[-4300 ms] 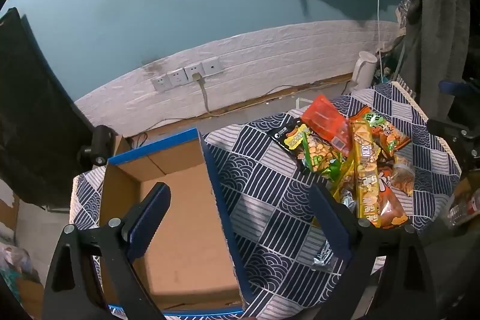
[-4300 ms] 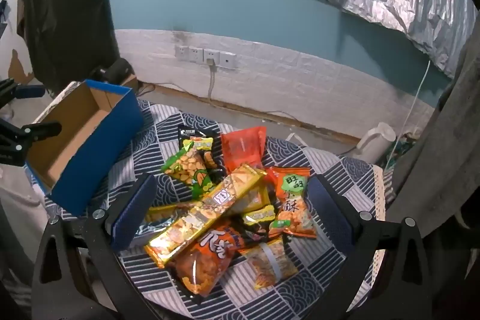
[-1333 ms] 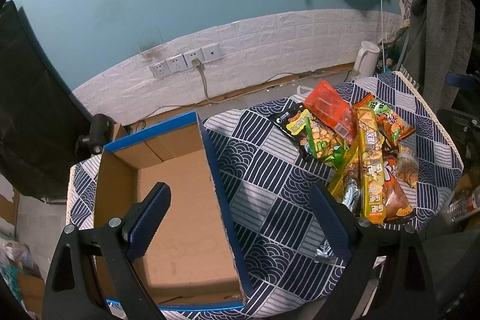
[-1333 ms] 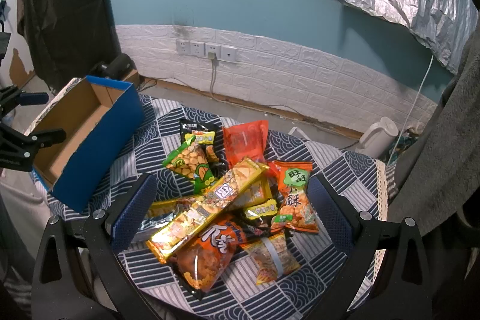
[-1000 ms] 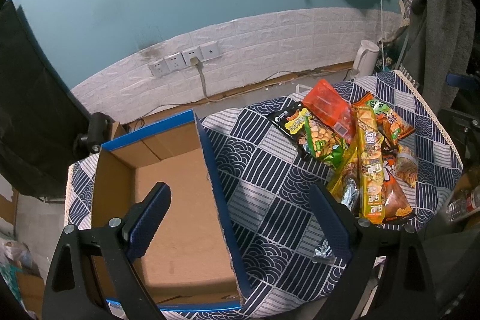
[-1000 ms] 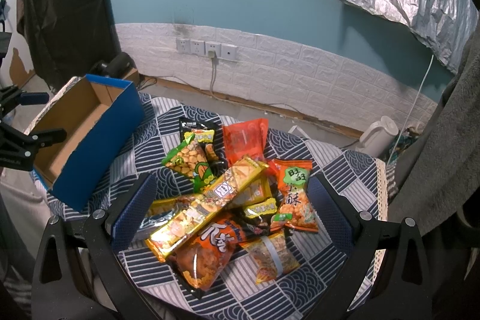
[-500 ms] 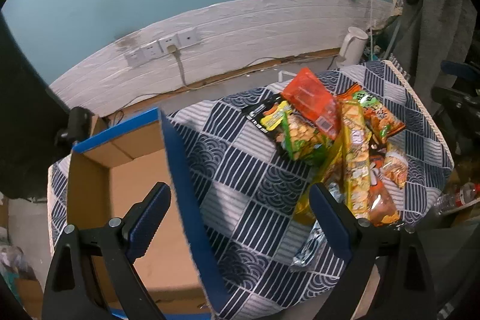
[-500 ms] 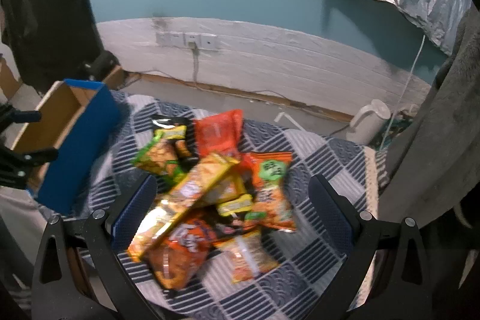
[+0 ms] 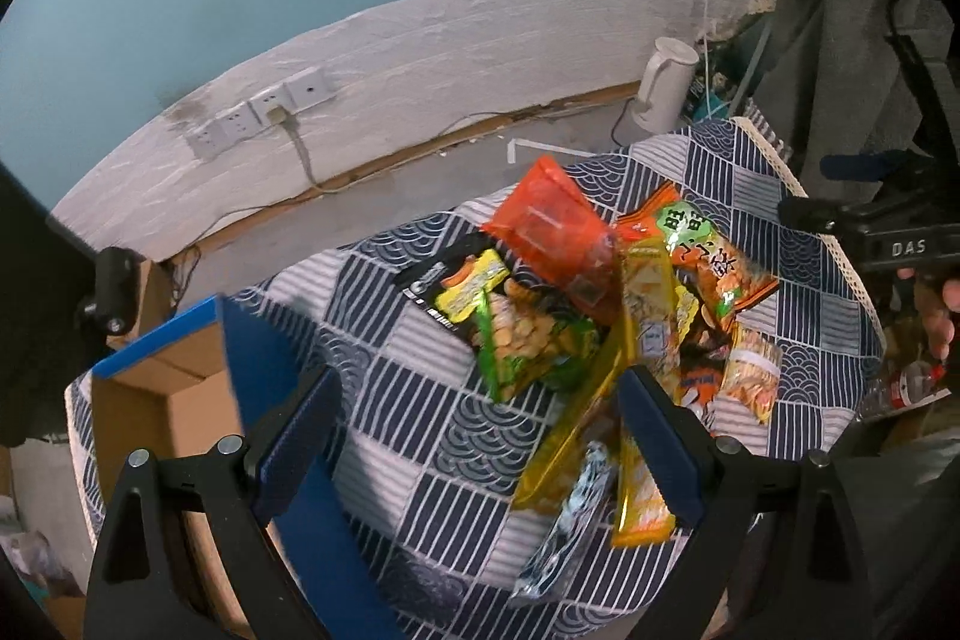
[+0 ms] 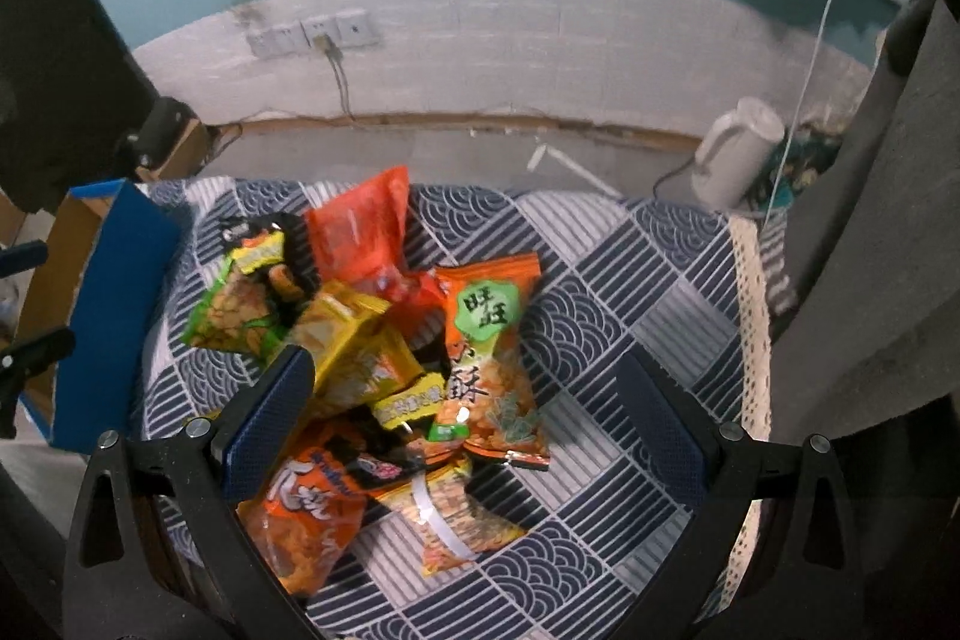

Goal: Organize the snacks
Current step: 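Grasp the yellow biscuit packet with left tool while right tool grasps orange Wangwang bag, then lift both held packets and carry them over the cardboard box, then open both tools to drop the packets into the box, then move both tools back over the remaining snack pile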

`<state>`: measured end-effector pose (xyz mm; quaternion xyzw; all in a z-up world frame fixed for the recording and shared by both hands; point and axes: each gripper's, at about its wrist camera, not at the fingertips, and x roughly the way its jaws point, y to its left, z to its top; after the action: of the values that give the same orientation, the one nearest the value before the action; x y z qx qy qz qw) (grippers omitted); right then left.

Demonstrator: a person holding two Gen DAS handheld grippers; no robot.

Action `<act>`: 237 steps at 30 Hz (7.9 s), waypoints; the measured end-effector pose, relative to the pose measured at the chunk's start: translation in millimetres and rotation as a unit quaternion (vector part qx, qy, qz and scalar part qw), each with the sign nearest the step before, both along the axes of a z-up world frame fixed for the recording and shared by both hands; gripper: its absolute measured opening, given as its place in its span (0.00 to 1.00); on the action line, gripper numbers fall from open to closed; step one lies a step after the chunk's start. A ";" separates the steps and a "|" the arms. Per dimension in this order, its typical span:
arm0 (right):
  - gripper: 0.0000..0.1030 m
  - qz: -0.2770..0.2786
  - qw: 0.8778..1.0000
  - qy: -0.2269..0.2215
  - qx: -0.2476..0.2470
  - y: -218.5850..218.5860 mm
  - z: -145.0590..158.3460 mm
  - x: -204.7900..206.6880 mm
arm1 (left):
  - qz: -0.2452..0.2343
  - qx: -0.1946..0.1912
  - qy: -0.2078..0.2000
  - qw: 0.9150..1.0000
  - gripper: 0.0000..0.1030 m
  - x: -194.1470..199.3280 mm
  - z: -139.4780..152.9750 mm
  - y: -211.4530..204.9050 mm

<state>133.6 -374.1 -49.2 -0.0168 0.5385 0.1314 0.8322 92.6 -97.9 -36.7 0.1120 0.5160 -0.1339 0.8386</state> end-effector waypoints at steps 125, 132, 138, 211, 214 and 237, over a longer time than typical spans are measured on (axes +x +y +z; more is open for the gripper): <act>0.38 0.189 0.981 0.003 0.040 211.9 38.9 -66.3 | 0.054 0.023 -0.050 0.997 0.29 -67.9 9.8 150.9; 0.38 0.221 0.974 0.016 0.045 275.6 40.8 -59.9 | 0.097 0.023 -0.051 0.994 0.29 -71.2 1.5 198.8; 0.38 0.240 0.969 0.028 0.047 327.2 38.8 -55.2 | 0.124 0.025 -0.055 0.990 0.29 -68.1 -7.7 231.7; 0.71 0.131 0.991 -0.004 0.032 158.2 36.4 -79.1 | -0.031 0.029 -0.049 0.998 0.75 -76.3 -2.5 100.4; 0.72 0.111 0.993 -0.005 0.033 136.7 33.6 -79.8 | -0.046 0.031 -0.046 0.997 0.77 -77.9 -5.8 85.8; 0.72 0.004 0.998 0.062 -0.010 11.1 -43.5 -73.9 | -0.138 0.043 0.011 0.989 0.77 -82.2 -67.2 -9.8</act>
<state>59.6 -363.1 -92.7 -0.0192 0.5903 0.1307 0.7963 10.4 -107.7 -103.9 0.2166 0.5101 -0.2273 0.8007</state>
